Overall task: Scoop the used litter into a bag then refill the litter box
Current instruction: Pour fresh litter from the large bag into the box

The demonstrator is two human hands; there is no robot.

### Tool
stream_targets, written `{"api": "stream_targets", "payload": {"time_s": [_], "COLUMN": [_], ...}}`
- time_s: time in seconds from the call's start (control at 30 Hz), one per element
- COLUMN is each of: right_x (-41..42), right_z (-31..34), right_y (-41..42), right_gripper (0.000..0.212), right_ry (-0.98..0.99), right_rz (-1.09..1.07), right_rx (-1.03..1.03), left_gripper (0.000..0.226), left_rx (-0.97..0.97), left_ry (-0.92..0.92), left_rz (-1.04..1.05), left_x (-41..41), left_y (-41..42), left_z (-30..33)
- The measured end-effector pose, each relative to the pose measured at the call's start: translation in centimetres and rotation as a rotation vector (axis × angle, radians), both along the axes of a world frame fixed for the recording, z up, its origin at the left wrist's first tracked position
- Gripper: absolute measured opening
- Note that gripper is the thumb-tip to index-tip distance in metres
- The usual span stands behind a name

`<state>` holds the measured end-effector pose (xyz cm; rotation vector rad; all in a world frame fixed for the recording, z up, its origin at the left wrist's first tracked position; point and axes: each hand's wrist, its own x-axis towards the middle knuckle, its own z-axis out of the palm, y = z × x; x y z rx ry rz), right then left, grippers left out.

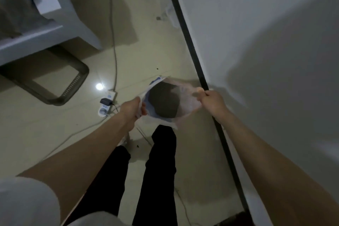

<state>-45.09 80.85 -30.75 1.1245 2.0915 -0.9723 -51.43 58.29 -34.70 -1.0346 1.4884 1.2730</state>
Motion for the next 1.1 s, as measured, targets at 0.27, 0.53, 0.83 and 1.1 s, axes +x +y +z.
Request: {"api": "stream_targets", "payload": {"time_s": [0.27, 0.53, 0.83, 1.1], "right_x": [-5.5, -7.6, -4.9, -4.4], "right_z": [-9.6, -15.6, -10.3, 1.2], "right_y": [10.0, 15.4, 13.3, 6.6], "right_gripper": [0.034, 0.033, 0.035, 0.051], "right_ry": [0.022, -0.015, 0.029, 0.202], "right_rz": [0.084, -0.246, 0.148, 0.211], "right_rx": [0.142, 0.179, 0.241, 0.169], "left_gripper": [0.037, 0.020, 0.039, 0.059], "left_rx": [-0.027, 0.206, 0.206, -0.219], "left_ry": [-0.013, -0.036, 0.094, 0.795], "left_rz": [0.045, -0.083, -0.556, -1.294], "left_x": [-2.3, -4.3, -3.4, -4.2], "left_y": [11.2, 18.9, 17.5, 7.7], "left_z": [-8.7, -10.4, -6.3, 2.1]}}
